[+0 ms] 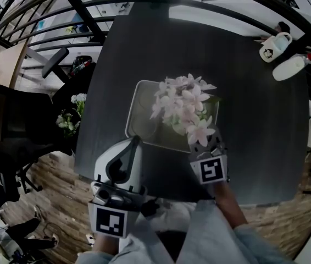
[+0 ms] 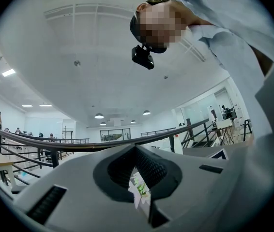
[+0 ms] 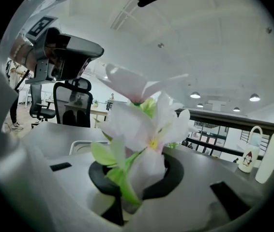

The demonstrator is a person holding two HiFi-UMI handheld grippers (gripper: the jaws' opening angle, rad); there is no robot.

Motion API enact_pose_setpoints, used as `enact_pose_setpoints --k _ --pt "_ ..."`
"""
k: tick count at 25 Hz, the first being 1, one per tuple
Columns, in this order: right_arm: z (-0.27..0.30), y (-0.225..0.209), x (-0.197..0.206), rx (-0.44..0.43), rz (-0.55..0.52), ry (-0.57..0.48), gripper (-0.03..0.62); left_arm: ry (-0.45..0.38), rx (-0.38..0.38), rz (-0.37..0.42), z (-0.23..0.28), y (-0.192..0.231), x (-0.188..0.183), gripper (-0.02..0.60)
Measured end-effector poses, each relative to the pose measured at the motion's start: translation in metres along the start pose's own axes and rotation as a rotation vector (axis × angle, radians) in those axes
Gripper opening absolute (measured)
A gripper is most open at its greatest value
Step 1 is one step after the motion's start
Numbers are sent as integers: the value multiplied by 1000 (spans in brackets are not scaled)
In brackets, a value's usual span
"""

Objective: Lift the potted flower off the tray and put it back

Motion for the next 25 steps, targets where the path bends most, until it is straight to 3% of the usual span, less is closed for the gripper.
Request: enact_pose_setpoints --k 11,19,25 --pt "4 2 10 1 38 30 86 -11 6 -1 0 4 0 0" --pt "-1 2 10 13 133 38 205 -30 22 -2 -3 4 -5 0" --pt "-12 5 5 15 166 24 249 -57 38 -5 -5 3 -12 0"
Point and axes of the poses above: the fingertips, and each gripper's own axes: z forward along the fingers, y to its left, x out of its underside, the point moved 3 cm from there along -z, backward along the fingers, and after that the axes turned 12 degrees about z, right-handed, at the moved point
